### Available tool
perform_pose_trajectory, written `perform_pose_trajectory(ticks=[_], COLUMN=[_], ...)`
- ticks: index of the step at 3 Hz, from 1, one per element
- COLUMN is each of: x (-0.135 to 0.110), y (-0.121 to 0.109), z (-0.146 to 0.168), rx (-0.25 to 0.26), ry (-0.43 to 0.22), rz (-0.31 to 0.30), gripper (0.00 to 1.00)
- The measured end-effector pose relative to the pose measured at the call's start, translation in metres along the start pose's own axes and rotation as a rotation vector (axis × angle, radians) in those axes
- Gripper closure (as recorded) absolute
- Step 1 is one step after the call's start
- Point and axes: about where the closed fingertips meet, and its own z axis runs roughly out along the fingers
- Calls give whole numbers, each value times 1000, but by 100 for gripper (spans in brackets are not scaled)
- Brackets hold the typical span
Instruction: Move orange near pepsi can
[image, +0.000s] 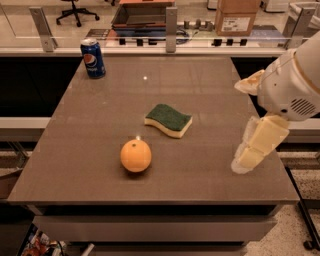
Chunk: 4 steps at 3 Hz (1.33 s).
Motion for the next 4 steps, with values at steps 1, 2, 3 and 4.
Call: perform_pose_trajectory(ticks=[1, 2, 3, 4], x=[-13, -30, -52, -52], y=[11, 19, 28, 28], z=[32, 56, 72, 73], rx=[-12, -30, -73, -73], ry=[-128, -264, -388, -388], rz=[33, 38, 5, 5], gripper=[0, 0, 0, 0])
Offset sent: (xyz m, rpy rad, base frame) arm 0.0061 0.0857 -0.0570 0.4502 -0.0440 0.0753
